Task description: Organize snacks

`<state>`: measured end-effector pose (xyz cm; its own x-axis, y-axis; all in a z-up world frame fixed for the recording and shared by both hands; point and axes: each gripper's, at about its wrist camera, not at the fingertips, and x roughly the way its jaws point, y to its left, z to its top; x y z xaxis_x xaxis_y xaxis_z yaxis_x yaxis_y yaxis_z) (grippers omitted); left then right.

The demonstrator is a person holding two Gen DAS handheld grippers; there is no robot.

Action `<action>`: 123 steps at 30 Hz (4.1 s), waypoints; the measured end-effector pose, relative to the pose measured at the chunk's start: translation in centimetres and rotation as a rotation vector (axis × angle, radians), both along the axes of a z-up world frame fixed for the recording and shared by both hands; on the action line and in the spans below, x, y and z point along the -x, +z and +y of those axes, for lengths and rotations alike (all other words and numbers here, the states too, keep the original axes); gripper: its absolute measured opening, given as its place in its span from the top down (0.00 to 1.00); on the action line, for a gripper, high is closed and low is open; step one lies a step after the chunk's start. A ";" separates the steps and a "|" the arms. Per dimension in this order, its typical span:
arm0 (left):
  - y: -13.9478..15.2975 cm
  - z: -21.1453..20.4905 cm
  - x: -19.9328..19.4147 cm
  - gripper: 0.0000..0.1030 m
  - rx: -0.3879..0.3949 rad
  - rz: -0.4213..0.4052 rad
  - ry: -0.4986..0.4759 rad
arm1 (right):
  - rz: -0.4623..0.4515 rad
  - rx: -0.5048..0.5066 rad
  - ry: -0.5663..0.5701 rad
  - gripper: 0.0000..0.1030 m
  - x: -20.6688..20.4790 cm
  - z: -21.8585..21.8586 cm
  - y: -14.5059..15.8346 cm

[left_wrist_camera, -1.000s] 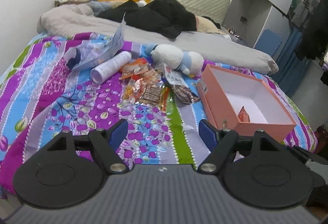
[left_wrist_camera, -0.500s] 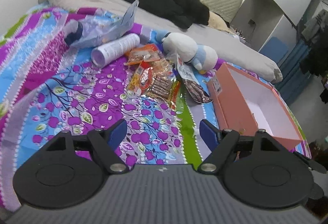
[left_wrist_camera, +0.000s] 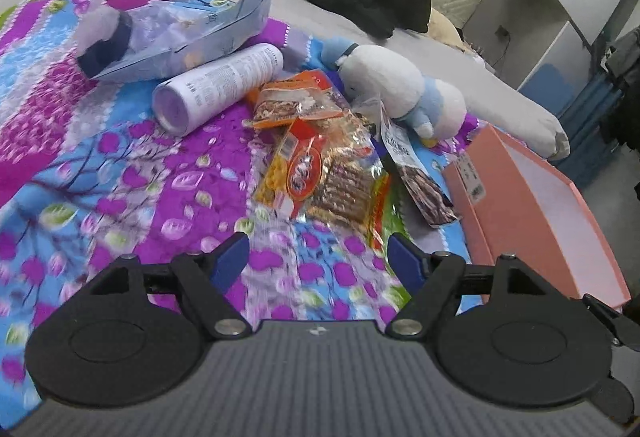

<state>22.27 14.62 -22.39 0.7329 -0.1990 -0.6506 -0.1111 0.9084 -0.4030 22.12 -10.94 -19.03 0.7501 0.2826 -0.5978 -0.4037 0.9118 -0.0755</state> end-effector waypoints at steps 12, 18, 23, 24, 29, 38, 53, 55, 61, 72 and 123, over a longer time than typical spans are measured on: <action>-3.7 0.7 -10.4 0.22 -0.144 -0.011 -0.174 | -0.013 0.267 0.000 0.41 -9.0 3.0 -4.2; -5.4 1.0 -13.5 0.23 -0.129 0.055 -0.195 | 0.034 0.367 0.029 0.54 -12.7 4.0 -6.2; -6.6 0.6 -14.1 0.41 -0.098 0.076 -0.221 | 0.004 0.461 0.058 0.54 -13.2 4.4 -7.5; -6.7 0.5 -14.0 0.46 -0.108 0.061 -0.225 | -0.009 0.466 0.061 0.57 -13.0 4.5 -7.6; -6.8 1.1 -13.4 0.88 -0.073 0.051 -0.185 | -0.050 0.480 0.050 0.81 -12.2 4.8 -7.7; -3.8 0.0 -8.4 0.98 -0.068 0.020 -0.142 | -0.134 0.457 0.006 0.92 -8.7 3.7 -5.5; -0.3 -3.3 3.3 0.98 -0.013 0.026 -0.009 | -0.091 0.394 0.021 0.95 0.2 1.3 -2.4; -0.1 -3.6 4.8 0.98 -0.009 0.032 0.006 | -0.087 0.398 0.032 0.95 1.5 1.0 -2.1; 0.5 -3.2 9.3 0.98 0.009 0.046 0.067 | -0.051 0.377 0.050 0.95 5.1 -0.2 -1.5; -0.7 -4.1 13.4 0.98 0.031 0.126 0.051 | 0.000 0.314 0.092 0.95 9.8 -1.5 -0.6; -1.9 -8.3 5.5 0.10 -0.345 0.149 -0.463 | 0.173 -0.018 0.045 0.68 4.6 -6.0 -5.0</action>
<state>16.74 6.32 -24.34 0.5157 -0.2353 -0.8238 0.2954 0.9514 -0.0868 17.53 -16.93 -24.07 0.6226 0.3255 -0.7116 -0.4499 0.8929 0.0147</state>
